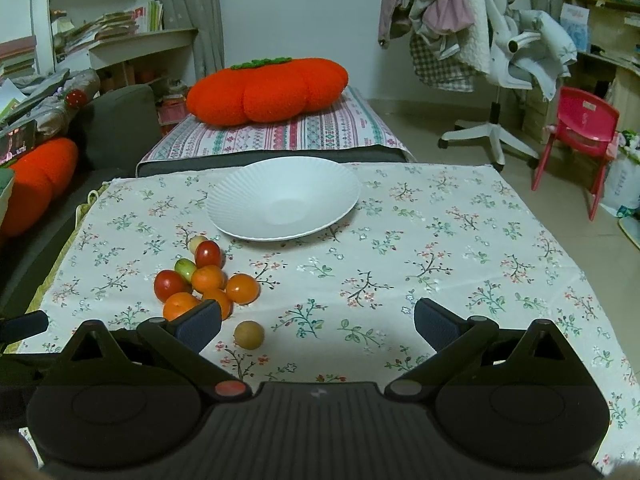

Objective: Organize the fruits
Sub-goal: 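Move the left tool toward the green lime while the right tool approaches the beige fruit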

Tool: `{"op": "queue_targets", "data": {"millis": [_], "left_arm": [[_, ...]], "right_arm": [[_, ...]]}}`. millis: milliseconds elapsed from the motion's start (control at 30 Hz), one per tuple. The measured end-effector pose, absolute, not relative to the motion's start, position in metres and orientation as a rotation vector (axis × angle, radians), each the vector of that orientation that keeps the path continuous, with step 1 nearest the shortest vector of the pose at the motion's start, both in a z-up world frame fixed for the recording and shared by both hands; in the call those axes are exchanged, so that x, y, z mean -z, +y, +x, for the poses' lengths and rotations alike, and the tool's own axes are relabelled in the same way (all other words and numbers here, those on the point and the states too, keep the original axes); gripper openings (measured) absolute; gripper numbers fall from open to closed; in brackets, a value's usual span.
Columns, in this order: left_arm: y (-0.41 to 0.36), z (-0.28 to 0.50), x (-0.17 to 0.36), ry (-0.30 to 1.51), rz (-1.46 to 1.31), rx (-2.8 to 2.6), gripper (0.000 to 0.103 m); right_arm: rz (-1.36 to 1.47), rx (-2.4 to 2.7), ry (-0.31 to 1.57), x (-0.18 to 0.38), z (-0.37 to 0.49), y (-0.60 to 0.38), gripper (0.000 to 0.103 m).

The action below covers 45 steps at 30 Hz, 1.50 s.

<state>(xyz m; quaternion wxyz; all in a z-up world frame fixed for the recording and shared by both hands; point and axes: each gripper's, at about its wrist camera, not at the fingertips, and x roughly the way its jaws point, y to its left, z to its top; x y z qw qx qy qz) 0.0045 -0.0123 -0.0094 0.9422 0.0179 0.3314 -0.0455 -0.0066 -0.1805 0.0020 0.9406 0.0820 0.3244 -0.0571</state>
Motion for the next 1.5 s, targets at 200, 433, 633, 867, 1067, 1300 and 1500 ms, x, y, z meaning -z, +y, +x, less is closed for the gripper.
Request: {"op": "queue_targets", "data": {"millis": [200,433,633,867,1067,1300,1500], "left_arm": [[-0.015,0.005,0.011,0.678,0.041,0.097,0.088],[-0.019,0.005,0.014,0.683,0.054,0.101,0.088],[-0.022,0.005,0.015,0.685,0.065,0.104,0.088],[-0.024,0.005,0.019,0.696,0.07,0.106,0.088],[-0.021,0.009,0.022,0.73,0.041,0.136,0.088],[-0.026,0.014,0.034,0.771,0.041,0.172,0.088],[-0.039,0.015,0.049,0.785,0.07,0.231,0.083]], "right_arm": [[0.166,0.115,0.667,0.0,-0.006,-0.182,0.103],[0.164,0.11,0.673,0.002,-0.005,-0.185,0.103],[0.159,0.106,0.683,0.004,-0.004,-0.184,0.103],[0.159,0.105,0.699,0.008,-0.001,-0.186,0.103],[0.162,0.11,0.714,0.017,0.007,-0.192,0.103],[0.192,0.104,0.726,0.027,0.016,-0.203,0.103],[0.212,0.046,0.772,0.042,0.028,-0.199,0.101]]}}
